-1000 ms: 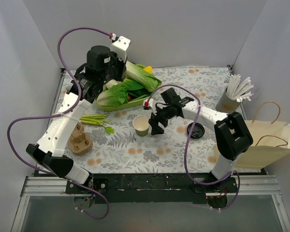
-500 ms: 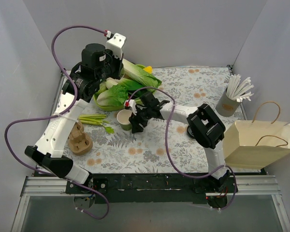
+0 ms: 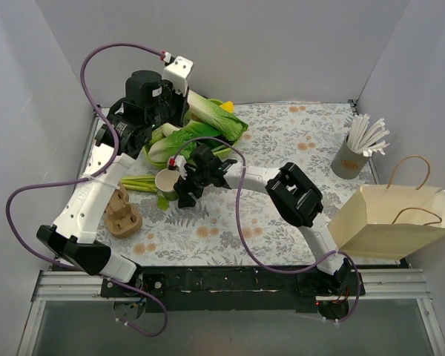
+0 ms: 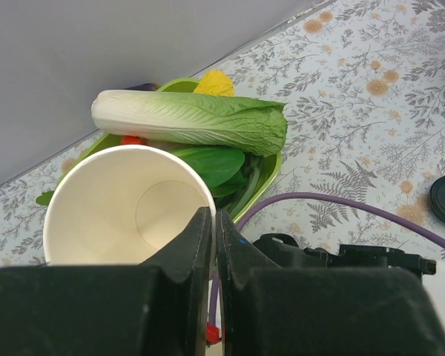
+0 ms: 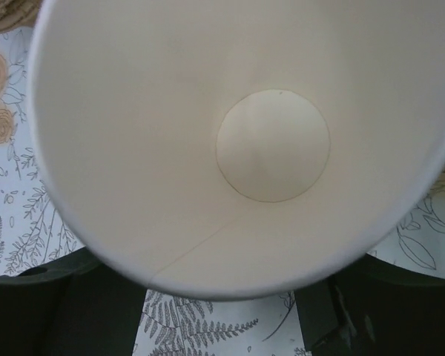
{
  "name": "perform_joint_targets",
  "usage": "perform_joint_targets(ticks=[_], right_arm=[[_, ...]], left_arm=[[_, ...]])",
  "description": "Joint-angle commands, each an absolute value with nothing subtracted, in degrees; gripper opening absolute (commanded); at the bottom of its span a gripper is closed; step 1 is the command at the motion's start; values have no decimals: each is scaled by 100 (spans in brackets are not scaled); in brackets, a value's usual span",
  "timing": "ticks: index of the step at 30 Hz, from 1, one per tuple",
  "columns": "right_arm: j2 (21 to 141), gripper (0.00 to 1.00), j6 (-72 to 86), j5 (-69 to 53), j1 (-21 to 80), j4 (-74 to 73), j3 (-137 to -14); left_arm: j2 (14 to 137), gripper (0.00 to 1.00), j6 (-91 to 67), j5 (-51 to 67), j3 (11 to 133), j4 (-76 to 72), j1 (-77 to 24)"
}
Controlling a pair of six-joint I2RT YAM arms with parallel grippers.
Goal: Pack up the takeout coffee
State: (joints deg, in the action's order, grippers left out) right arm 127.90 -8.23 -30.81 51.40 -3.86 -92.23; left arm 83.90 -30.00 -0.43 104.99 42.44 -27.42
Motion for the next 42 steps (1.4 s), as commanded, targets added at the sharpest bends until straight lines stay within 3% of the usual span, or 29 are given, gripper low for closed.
perform_joint_targets(ticks=[1, 7, 11, 17, 19, 27, 34, 42], right_arm=[[12403, 78, -983, -2751, 4949, -719, -9195], [10690, 84, -1730, -2743, 4009, -1932, -7861], [9216, 84, -2302, -2461, 3360, -2644, -6929], [7930, 82, -2479, -2382, 2183, -3366, -6144], [7735, 78, -2610, -2391, 1970, -4014, -6126], [7348, 67, -2769, -2311, 1161, -4298, -6003], [7400, 65, -2856, -2083, 1046, -4193, -5880], [7330, 65, -3576, -2083, 1046, -4201, -5528]], left_arm=[[8200, 0, -2927, 281, 10609, 4298, -2663], [8288, 0, -2392, 1606, 10459, 4728, -2663], [8691, 0, -1794, 2556, 10459, 5185, -2812], [9114, 0, -1196, 3084, 9846, 5309, -3418], [9167, 0, -1143, 3181, 9512, 5081, -3663], [9282, 0, -931, 3427, 8184, 3905, -4086], [8869, 0, -1239, 3358, 6884, 2541, -4631], [8719, 0, -1380, 3428, 6522, 2259, -4851]])
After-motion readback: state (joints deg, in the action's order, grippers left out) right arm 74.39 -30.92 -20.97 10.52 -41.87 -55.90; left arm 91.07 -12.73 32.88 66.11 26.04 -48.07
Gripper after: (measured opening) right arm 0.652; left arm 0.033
